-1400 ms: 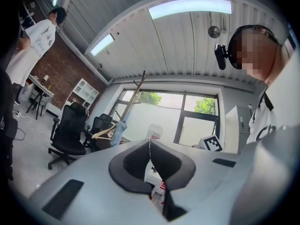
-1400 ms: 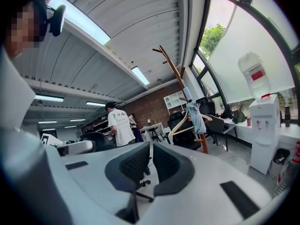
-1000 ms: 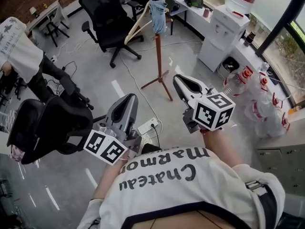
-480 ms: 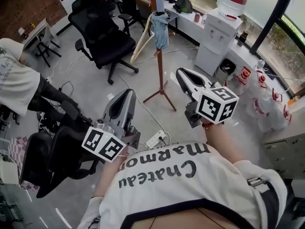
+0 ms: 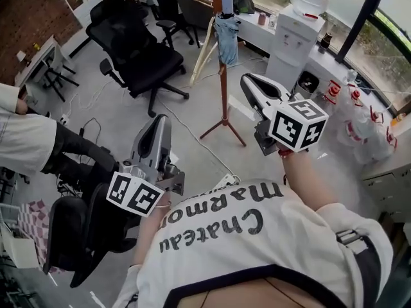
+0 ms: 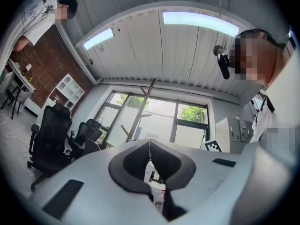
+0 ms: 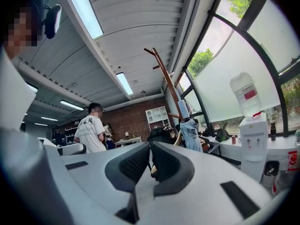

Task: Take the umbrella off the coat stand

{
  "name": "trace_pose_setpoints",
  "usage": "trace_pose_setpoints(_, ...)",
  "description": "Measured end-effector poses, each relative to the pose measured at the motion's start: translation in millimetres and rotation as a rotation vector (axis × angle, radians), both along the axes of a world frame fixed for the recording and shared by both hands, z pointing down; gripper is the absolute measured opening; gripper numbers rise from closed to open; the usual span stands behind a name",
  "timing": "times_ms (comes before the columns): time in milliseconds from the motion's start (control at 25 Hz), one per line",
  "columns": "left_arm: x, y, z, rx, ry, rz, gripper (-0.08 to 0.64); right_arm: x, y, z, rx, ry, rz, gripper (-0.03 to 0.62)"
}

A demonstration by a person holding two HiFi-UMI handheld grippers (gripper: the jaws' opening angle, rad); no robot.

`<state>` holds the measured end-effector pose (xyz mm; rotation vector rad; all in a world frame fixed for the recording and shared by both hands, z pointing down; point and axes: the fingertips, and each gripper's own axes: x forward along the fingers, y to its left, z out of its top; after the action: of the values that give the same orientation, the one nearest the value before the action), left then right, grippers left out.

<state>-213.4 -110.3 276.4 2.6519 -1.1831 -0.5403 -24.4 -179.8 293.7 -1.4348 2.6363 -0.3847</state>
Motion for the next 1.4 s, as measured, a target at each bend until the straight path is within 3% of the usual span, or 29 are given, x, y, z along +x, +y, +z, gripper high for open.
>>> trace_pose_setpoints(360, -33.2, -6.0, 14.7, -0.038, 0.018, -0.038, 0.025, 22.7, -33.0, -1.4, 0.017, 0.055, 0.111, 0.045)
trace_pose_setpoints(400, -37.1, -6.3, 17.1, -0.044, 0.021, -0.046, 0.025, 24.2, -37.7, -2.1, 0.02, 0.059, 0.118, 0.064)
trace_pose_setpoints(480, -44.7, -8.1, 20.5, -0.051, 0.024, -0.063, 0.025, 23.7, -47.1, -6.8, 0.028, 0.047, 0.11, 0.211)
trace_pose_setpoints(520, -48.2, -9.4, 21.5, -0.053, 0.026, -0.072, 0.025, 23.2, -51.4, -10.5, 0.036, 0.034, 0.106, 0.219)
trace_pose_setpoints(920, -60.7, -32.3, 17.4, -0.046, 0.02, -0.139, 0.025, 22.9, -90.5, -25.4, 0.09, 0.074, 0.093, 0.219)
trace_pose_setpoints(1400, -47.1, -95.7, 7.3, -0.04, 0.021, -0.22, 0.025, 45.0, -174.5, -43.6, 0.138, 0.045, 0.069, 0.219)
